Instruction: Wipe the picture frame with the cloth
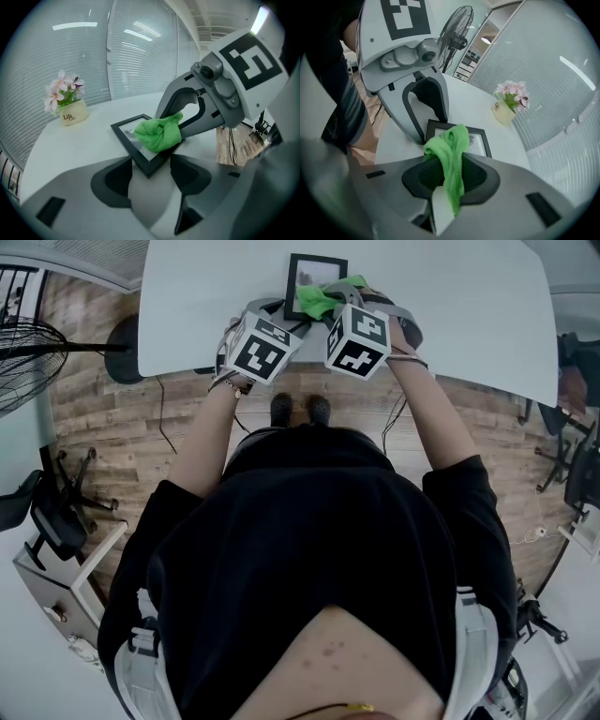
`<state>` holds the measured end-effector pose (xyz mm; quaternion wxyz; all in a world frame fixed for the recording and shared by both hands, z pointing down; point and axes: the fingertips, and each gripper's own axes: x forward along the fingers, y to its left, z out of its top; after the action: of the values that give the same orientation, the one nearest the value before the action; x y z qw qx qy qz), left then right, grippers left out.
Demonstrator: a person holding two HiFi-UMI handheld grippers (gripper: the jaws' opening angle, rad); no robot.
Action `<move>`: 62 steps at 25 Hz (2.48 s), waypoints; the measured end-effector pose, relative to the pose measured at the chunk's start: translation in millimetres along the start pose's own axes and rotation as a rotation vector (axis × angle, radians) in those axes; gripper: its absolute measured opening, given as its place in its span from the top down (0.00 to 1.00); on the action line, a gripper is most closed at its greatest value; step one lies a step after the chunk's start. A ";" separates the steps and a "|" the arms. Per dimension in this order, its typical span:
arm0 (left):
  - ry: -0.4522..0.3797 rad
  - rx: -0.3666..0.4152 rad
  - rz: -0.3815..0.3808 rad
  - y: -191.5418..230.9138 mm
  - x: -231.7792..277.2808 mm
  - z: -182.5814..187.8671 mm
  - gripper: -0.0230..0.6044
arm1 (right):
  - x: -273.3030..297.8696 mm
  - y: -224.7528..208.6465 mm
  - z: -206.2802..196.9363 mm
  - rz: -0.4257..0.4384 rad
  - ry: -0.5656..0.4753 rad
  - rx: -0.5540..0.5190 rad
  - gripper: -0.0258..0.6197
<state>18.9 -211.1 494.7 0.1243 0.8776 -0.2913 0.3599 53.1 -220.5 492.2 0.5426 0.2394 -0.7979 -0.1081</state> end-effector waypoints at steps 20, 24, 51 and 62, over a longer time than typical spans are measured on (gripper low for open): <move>-0.001 -0.003 -0.002 0.5 -0.3 -0.6 0.54 | -11.7 18.4 9.2 0.102 -0.041 0.060 0.81; -0.001 -0.001 -0.003 -1.8 -0.1 2.3 0.54 | -15.9 18.7 7.8 0.107 -0.048 0.077 0.81; 0.011 -0.014 -0.011 -0.5 2.0 -0.2 0.54 | 19.0 -103.7 29.8 -0.116 -0.105 0.094 0.80; 0.015 -0.014 -0.016 -4.2 1.7 0.6 0.54 | 52.0 -105.5 19.7 -0.098 -0.038 0.100 0.81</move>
<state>22.7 -208.7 495.5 0.1355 0.8762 -0.2860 0.3635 47.5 -339.2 481.3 0.5086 0.3028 -0.7999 -0.0992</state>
